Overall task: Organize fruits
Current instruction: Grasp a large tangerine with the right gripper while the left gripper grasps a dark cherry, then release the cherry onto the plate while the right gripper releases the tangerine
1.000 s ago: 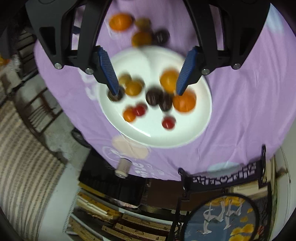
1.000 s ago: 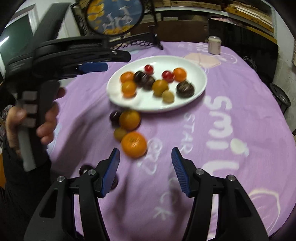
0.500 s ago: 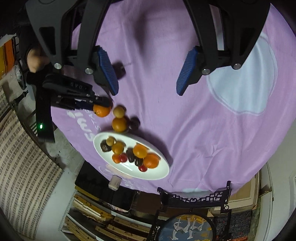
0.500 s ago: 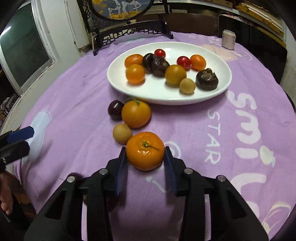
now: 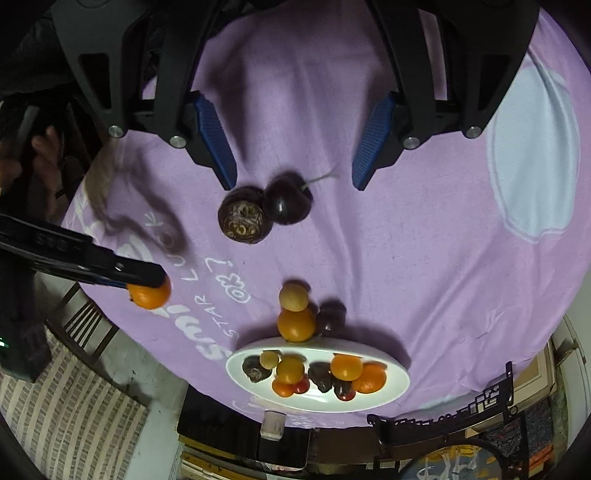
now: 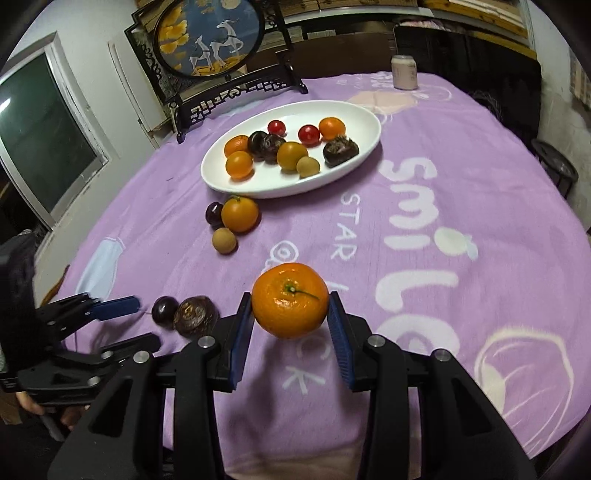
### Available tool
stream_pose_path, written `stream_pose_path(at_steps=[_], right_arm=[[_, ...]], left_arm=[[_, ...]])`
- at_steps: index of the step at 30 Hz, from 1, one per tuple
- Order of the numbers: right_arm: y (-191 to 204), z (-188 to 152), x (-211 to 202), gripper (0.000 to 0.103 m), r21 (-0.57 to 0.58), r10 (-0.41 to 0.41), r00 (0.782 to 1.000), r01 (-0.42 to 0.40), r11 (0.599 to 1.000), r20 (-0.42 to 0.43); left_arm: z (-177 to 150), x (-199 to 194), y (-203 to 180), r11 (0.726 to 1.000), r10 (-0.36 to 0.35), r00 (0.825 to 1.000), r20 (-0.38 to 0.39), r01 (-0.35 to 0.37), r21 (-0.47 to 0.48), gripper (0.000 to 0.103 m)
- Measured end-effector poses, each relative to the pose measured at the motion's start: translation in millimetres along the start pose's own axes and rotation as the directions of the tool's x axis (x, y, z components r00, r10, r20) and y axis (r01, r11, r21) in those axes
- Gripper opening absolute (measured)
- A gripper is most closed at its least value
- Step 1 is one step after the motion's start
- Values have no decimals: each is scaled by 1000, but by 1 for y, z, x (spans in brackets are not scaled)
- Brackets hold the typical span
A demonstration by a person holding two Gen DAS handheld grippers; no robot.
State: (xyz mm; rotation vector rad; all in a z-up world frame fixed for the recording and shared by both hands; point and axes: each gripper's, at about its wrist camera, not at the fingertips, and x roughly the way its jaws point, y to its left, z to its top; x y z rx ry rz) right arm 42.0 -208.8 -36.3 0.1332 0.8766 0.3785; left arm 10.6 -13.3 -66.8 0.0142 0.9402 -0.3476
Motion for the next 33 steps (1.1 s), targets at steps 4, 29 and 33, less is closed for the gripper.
stream_pose_path(at_steps=[4, 29, 33], right_arm=[[0, -5, 0, 41, 9, 33, 999, -33, 999, -9], [13, -2, 10, 41, -25, 65, 997, -66, 998, -29], [15, 9, 15, 41, -43, 73, 997, -74, 996, -31]], left_arm=[[5, 17, -6, 1000, 18, 1000, -6, -17, 22, 62], [16, -26, -1, 999, -42, 992, 121, 42, -3, 31], [35, -20, 6, 999, -34, 993, 115, 36, -12, 31]])
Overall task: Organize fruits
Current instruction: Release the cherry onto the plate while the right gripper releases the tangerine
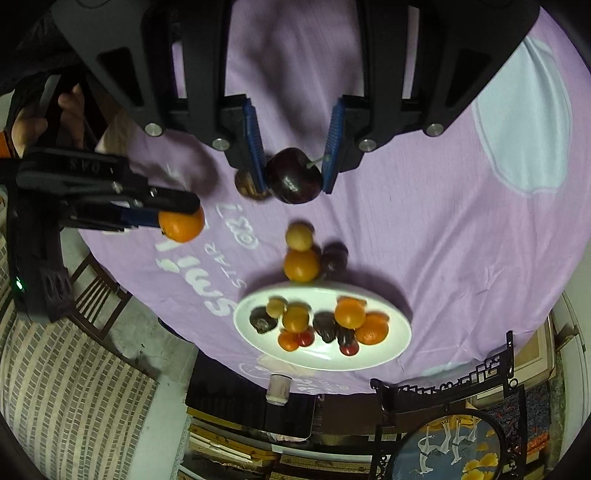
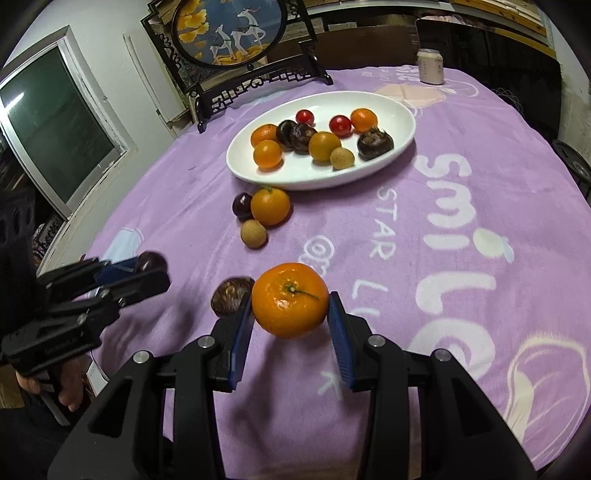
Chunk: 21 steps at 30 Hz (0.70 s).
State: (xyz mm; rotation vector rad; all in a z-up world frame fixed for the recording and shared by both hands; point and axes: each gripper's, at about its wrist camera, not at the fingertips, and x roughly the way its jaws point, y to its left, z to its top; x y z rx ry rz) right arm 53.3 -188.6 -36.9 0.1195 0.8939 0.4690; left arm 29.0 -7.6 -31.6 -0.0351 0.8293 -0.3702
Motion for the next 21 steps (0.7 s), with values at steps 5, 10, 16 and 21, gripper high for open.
stream_pose_path(at_steps=[5, 10, 16, 21], right_arm=[[1, 43, 1, 41, -45, -7, 999, 9, 999, 31], [-6, 111, 23, 41, -93, -67, 997, 71, 993, 41], [-41, 152, 78, 41, -65, -185, 983, 185, 981, 11], [-55, 158, 91, 41, -31, -142, 990, 142, 989, 8]], left_arm=[[58, 14, 10, 1000, 25, 999, 22, -25, -19, 31], [130, 43, 17, 997, 67, 997, 35, -66, -32, 31], [173, 101, 26, 994, 72, 997, -28, -74, -79, 31], [177, 121, 33, 994, 62, 997, -52, -67, -90, 31]])
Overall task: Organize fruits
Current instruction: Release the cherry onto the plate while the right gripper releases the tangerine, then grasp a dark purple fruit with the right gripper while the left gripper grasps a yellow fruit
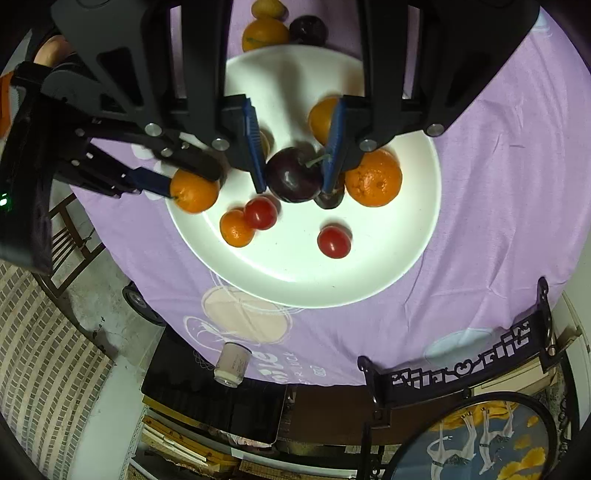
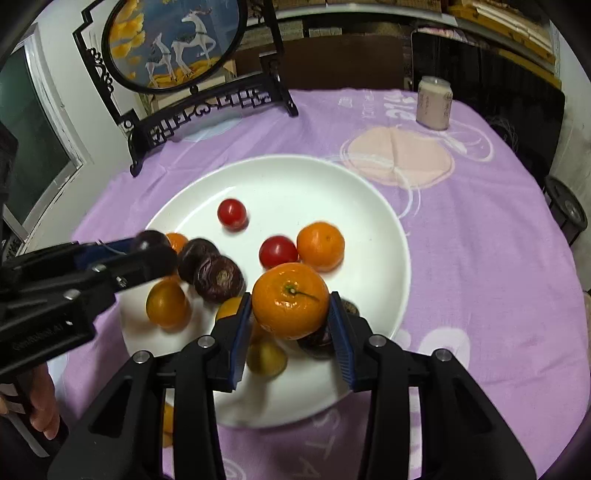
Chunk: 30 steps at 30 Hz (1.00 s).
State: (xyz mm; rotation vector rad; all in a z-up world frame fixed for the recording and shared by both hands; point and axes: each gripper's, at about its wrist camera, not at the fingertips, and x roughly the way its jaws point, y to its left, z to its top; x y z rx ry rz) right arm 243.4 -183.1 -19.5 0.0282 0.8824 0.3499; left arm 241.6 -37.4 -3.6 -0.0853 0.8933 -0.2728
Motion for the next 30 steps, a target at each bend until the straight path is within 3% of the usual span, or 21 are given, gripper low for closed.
stream_pose_path(at_steps=[3, 5, 6, 10, 15, 21, 25, 30], right_arm=[[-1, 3, 3, 45, -2, 19, 1000, -19, 1000, 8], [-1, 3, 1, 57, 9, 13, 1000, -13, 1000, 20], [-2, 3, -4, 57, 19, 8, 999, -9, 1000, 31], [2, -3, -38, 57, 18, 17, 996, -18, 1000, 89], [17, -30, -79, 58, -11, 49, 990, -48, 999, 133], [38, -50, -100, 58, -57, 48, 991, -41, 998, 128], [49, -67, -108, 58, -77, 63, 992, -54, 996, 110], [71, -107, -103, 61, -112, 116, 993, -111, 987, 36]], left_arm=[[1, 6, 2, 1000, 1, 1000, -4, -1, -4, 33], [1, 7, 3, 1000, 5, 1000, 6, -5, -9, 52], [1, 5, 5, 1000, 6, 1000, 14, -6, -14, 57], [-4, -17, 5, 1000, -9, 999, 44, 10, -20, 57], [-34, -66, 3, 999, -34, 994, 106, 37, -21, 57], [-73, -99, 2, 997, -50, 990, 129, 56, -44, 57], [-100, -116, 3, 999, -24, 989, 145, 29, -30, 60], [-134, -127, 16, 999, -5, 991, 131, 12, -50, 62]])
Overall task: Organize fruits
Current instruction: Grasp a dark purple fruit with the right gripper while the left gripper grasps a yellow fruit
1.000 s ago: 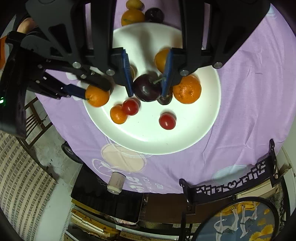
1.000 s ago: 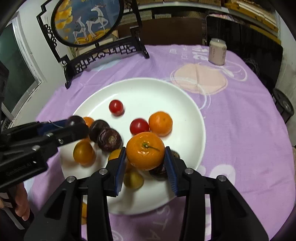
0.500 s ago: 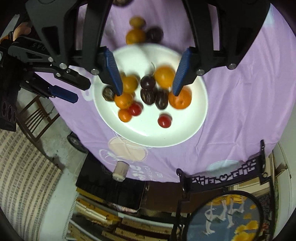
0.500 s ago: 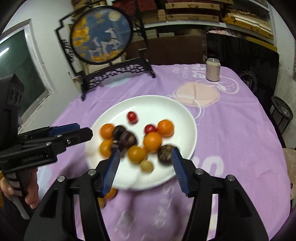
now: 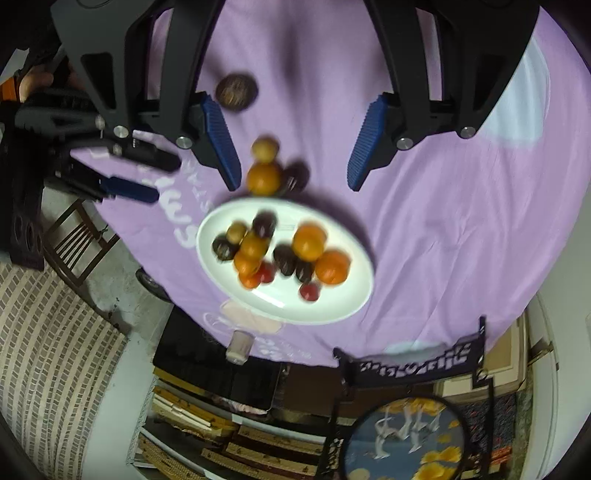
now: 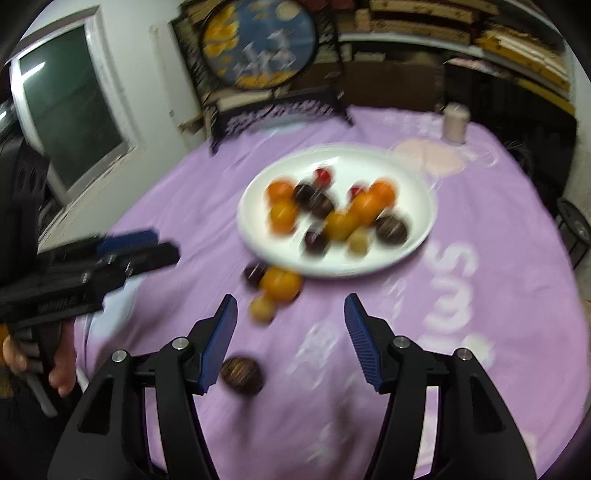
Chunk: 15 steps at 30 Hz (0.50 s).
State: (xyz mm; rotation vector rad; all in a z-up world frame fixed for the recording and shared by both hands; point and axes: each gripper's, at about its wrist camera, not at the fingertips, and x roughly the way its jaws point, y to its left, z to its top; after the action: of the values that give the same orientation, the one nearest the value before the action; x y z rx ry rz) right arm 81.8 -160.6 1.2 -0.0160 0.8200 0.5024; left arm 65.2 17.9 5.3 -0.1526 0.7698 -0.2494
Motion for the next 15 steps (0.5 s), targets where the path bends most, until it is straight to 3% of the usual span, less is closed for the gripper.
stream_pose_path(at_steps=[5, 7, 15], right_arm=[[28, -33, 29, 61, -36, 35, 993, -40, 999, -115], [32, -40, 39, 61, -30, 43, 988, -48, 998, -147], [41, -47, 53, 60, -59, 4, 988, -13, 998, -154]], left_arm=[[-24, -4, 23, 999, 18, 999, -26, -19, -46, 67], [-31, -4, 30, 998, 23, 999, -37, -26, -63, 77], [-42, -7, 38, 996, 12, 998, -57, -17, -86, 79]])
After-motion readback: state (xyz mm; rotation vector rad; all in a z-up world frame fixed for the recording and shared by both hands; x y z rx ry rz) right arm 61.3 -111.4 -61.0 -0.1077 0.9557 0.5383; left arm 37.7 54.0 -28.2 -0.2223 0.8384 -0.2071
